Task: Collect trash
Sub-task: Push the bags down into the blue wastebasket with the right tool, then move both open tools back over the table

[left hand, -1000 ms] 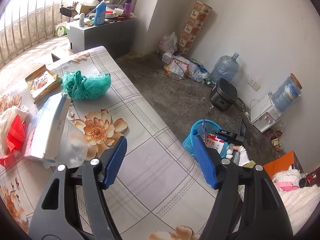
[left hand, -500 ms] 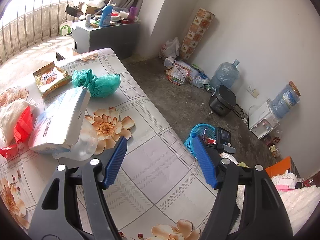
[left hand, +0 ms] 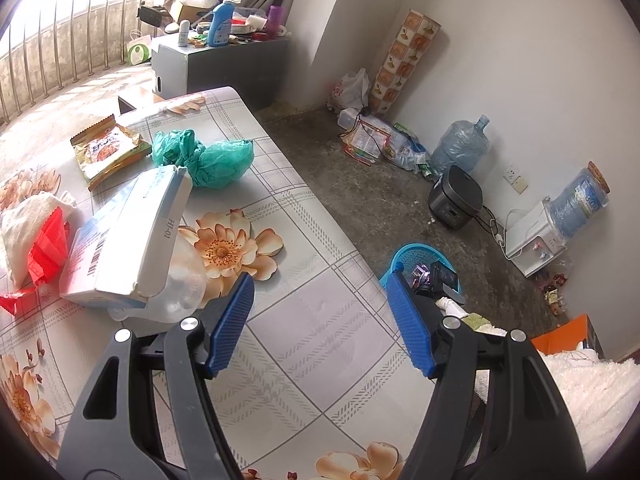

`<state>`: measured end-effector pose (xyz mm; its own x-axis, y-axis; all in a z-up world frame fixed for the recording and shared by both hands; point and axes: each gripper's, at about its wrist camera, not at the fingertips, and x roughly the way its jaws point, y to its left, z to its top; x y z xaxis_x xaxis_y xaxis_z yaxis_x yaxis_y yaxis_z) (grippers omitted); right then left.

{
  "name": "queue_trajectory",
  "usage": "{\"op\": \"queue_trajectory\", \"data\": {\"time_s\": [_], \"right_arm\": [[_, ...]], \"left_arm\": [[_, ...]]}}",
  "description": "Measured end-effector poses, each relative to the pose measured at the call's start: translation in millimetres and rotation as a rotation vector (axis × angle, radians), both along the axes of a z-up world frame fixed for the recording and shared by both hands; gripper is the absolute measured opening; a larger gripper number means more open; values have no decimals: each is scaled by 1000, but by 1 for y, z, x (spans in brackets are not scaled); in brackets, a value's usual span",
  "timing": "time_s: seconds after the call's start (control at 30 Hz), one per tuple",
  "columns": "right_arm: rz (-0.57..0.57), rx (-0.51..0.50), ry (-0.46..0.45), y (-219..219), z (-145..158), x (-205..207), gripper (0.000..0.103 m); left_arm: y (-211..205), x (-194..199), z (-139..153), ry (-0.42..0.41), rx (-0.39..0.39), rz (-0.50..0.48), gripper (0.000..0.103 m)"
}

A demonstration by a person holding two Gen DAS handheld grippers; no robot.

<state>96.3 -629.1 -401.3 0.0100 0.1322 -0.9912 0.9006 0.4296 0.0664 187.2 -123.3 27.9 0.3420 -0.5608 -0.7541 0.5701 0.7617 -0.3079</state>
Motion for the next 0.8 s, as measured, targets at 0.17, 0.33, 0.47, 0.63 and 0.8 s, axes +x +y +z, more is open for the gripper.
{"op": "queue_trajectory", "data": {"time_s": [0.17,0.33,0.47,0.63,0.8], "right_arm": [[-35,9,2,1,-9,-3,3],[-36,17,-70,4,8,-19,27],[-49,-22,-195,19,48,-46,48],[-18,-94,-343,48,116,-81,55],[-29,-202,-480,65,192,-106,55]], "left_arm": [[-2,-1,1,-1,8,-1,65],[1,-5,7,-11,-8,4,65],[10,-9,14,-24,-33,16,65],[29,-20,24,-45,-60,32,65],[59,-35,38,-93,-76,72,67]]}}
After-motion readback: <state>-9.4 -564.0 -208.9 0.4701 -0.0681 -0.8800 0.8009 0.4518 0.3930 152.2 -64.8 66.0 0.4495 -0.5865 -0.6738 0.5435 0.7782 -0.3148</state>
